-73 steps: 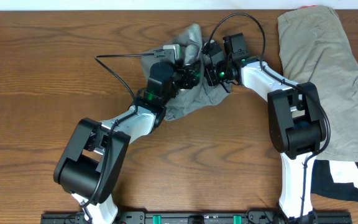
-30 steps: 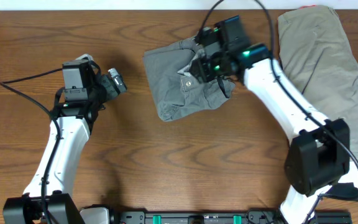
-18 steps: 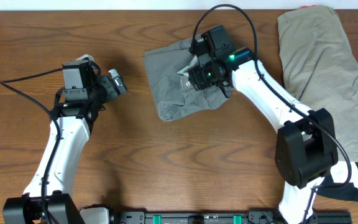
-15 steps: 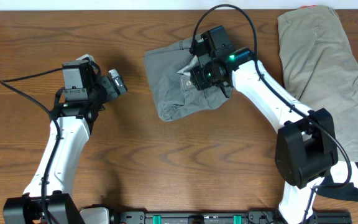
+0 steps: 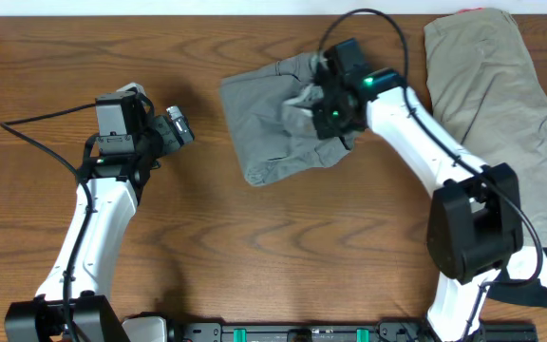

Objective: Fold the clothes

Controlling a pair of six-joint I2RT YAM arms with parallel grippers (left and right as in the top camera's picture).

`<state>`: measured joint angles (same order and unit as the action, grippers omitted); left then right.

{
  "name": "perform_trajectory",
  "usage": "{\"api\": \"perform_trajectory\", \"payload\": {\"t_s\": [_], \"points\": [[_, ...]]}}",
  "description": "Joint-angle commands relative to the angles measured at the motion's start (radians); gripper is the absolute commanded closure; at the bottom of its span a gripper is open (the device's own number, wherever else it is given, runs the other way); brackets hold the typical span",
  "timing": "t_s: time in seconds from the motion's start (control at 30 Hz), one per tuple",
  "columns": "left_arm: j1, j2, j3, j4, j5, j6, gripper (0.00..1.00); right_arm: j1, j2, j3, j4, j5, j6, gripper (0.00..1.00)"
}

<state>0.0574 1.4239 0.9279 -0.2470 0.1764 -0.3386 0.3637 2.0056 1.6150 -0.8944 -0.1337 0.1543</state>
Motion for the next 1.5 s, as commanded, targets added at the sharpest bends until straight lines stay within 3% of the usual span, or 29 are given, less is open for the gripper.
{"api": "perform_trajectory", "payload": {"t_s": [0.0, 0.17, 0.2, 0.27, 0.43, 0.77, 1.0, 1.3, 1.47], "points": [[0.003, -0.017, 0.008, -0.003, -0.006, 0.017, 0.02, -0.078, 0.006, -0.016, -0.057, 0.040, 0.048, 0.99], [0.003, -0.016, 0.008, -0.003, -0.006, 0.017, 0.02, -0.143, 0.006, -0.089, -0.089, 0.035, 0.048, 0.98], [0.003, -0.016, 0.008, -0.003, -0.006, 0.020, 0.02, -0.151, 0.006, -0.106, -0.090, 0.029, 0.048, 0.92], [0.003, -0.016, 0.008, -0.002, -0.008, 0.038, 0.02, -0.164, 0.006, -0.124, -0.090, 0.029, 0.048, 0.69], [0.005, -0.015, 0.008, -0.002, -0.014, 0.039, 0.02, -0.185, -0.019, -0.085, -0.111, 0.024, 0.027, 0.64], [0.005, -0.015, 0.008, -0.002, -0.014, 0.039, 0.02, -0.156, -0.085, 0.077, -0.114, -0.096, -0.264, 0.54], [0.005, -0.015, 0.008, 0.002, -0.013, 0.039, 0.02, -0.125, -0.026, 0.073, -0.075, -0.195, -0.350, 0.60], [0.005, -0.015, 0.008, 0.001, -0.014, 0.039, 0.02, -0.124, 0.020, 0.073, -0.129, -0.166, -0.341, 0.99], [0.005, -0.015, 0.008, 0.001, -0.013, 0.039, 0.02, -0.173, 0.019, 0.074, -0.182, -0.046, -0.196, 0.99]]}}
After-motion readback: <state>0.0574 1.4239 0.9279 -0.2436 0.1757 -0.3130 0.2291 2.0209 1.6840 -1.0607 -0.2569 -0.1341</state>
